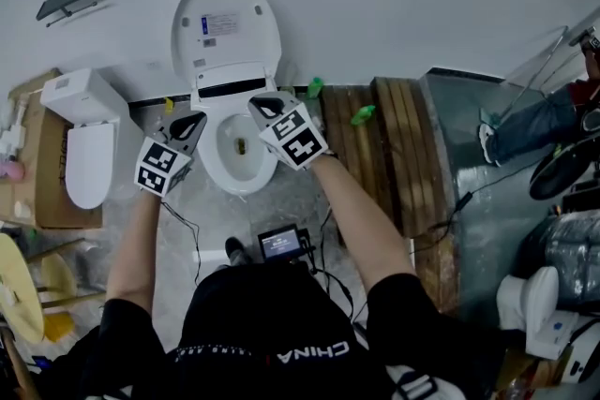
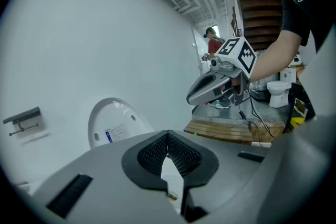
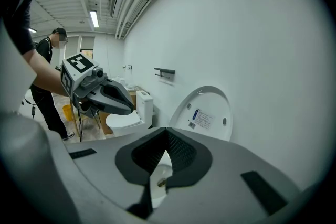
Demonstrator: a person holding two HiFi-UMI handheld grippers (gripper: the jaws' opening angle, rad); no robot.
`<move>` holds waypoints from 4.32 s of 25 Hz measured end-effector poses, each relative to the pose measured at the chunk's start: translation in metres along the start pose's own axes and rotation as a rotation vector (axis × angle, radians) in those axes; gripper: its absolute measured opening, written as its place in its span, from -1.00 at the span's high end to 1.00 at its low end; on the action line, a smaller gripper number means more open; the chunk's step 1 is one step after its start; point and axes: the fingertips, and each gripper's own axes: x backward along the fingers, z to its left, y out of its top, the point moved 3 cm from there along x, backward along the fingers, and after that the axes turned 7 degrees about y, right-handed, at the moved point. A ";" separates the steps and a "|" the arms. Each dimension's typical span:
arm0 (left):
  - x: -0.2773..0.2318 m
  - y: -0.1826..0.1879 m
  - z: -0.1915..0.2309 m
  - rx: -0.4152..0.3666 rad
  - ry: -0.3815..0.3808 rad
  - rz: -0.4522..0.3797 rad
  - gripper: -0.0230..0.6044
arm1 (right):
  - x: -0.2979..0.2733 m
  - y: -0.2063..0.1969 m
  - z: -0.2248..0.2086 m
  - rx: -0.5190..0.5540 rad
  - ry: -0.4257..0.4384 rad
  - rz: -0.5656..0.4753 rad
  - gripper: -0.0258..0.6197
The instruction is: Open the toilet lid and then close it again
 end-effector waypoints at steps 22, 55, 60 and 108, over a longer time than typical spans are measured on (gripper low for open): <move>-0.003 0.015 -0.007 0.055 0.005 -0.040 0.90 | 0.011 -0.004 -0.001 0.007 0.035 -0.004 0.88; -0.127 0.013 0.166 0.094 -0.035 -0.048 0.90 | -0.114 0.064 -0.142 -0.077 0.044 -0.070 0.87; -0.145 0.012 0.214 0.081 -0.083 -0.036 0.89 | -0.145 0.085 -0.167 -0.101 0.000 -0.058 0.87; -0.335 0.034 0.368 0.055 -0.260 0.167 0.25 | -0.298 0.137 -0.375 0.124 0.381 0.267 0.25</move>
